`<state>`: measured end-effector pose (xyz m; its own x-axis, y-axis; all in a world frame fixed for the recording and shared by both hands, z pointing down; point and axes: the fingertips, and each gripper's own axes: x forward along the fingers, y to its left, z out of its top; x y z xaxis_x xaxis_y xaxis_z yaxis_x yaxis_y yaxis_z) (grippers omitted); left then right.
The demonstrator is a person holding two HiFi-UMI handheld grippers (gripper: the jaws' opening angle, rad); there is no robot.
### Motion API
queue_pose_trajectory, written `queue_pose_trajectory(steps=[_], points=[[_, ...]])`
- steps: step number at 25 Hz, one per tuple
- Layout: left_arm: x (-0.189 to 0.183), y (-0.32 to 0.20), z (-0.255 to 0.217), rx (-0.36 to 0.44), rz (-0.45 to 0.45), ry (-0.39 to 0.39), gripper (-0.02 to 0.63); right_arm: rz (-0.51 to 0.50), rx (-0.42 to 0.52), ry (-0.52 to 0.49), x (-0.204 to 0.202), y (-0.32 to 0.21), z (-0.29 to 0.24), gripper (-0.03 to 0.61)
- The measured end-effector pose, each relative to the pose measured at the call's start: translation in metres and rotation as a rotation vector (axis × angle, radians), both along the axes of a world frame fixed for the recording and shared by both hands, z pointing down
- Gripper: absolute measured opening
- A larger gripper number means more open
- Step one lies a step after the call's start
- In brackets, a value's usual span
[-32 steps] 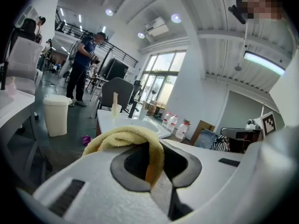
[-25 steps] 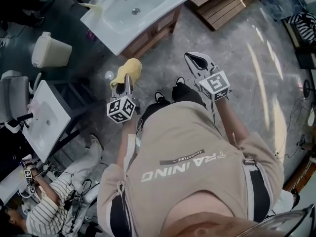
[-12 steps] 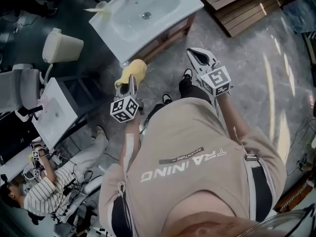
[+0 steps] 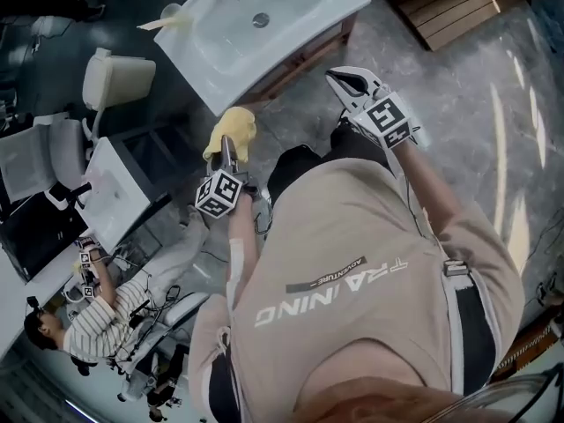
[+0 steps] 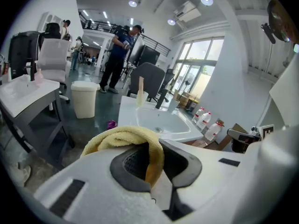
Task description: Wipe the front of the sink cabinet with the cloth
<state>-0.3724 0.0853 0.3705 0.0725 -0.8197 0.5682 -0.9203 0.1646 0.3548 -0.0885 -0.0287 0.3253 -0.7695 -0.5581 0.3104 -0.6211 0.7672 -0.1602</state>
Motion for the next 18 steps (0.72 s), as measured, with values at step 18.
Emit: queue_pose_trajectory(steps=[18], points=[[-0.027, -0.016, 0.153, -0.328, 0.170, -0.002, 0.044, 0.082, -0.168, 0.003, -0.041, 0.018, 0.054, 0.012]])
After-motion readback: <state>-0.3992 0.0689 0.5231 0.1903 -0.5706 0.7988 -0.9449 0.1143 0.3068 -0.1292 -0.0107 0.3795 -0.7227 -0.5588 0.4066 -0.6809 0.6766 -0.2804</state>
